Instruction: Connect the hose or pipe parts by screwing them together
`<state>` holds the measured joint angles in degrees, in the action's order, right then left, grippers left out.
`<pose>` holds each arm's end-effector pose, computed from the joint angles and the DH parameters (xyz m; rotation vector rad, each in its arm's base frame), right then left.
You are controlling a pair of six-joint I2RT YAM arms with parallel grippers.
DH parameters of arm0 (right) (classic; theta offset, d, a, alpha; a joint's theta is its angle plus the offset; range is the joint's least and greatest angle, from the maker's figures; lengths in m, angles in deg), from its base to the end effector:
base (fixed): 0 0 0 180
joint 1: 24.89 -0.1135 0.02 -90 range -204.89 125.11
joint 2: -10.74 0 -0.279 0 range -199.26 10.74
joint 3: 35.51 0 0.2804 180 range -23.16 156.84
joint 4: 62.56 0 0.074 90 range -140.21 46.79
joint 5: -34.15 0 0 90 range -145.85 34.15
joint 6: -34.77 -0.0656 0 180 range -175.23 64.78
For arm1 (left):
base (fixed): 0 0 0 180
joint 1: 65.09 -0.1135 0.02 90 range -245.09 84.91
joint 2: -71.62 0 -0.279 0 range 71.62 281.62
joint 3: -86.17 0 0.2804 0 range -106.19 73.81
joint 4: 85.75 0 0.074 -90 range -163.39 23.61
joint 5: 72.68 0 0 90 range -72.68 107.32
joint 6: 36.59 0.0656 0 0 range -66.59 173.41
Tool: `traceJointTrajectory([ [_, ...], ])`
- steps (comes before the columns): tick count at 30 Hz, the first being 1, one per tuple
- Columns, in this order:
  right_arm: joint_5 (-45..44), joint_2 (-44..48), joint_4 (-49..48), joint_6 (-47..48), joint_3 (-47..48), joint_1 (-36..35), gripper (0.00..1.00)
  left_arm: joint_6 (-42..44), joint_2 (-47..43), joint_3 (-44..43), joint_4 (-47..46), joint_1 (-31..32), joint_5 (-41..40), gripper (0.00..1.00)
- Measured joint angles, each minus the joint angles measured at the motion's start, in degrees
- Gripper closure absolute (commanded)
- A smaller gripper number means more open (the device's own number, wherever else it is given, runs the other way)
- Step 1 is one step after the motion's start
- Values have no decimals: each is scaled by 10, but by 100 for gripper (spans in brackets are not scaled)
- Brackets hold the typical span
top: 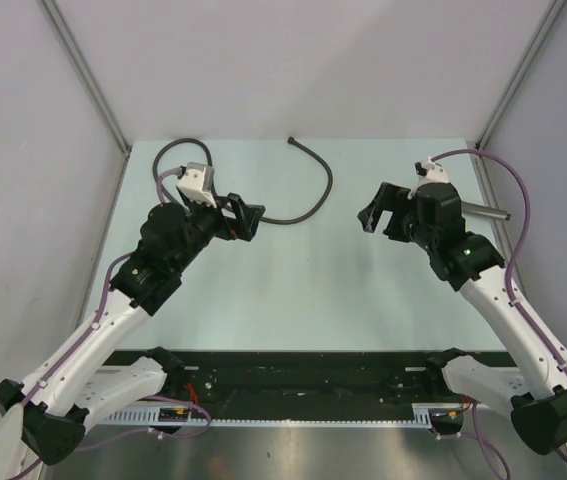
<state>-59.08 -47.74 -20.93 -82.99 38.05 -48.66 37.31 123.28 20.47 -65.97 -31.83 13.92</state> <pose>0.2483 0.1053 0.3619 0.1082 2.0684 0.5039 0.2177 -0.1381 0.3864 0.2092 1.6933 -0.5982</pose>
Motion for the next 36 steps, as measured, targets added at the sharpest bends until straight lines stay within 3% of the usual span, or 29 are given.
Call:
traceJointTrajectory([
  [4,-22,-11,0,-12,0,0,0,-4,0,0,0,0,1,0],
  [9,-118,-46,-21,-27,0,0,8,-11,-1,0,0,0,1,0],
  [16,-229,-209,-122,-16,2,53,16,-33,-2,1,0,0,8,0],
  [25,-188,-354,-195,-24,5,230,15,-49,-8,1,0,0,13,0],
  [36,-117,-486,-242,-77,50,307,20,-50,-19,2,0,0,17,0],
])
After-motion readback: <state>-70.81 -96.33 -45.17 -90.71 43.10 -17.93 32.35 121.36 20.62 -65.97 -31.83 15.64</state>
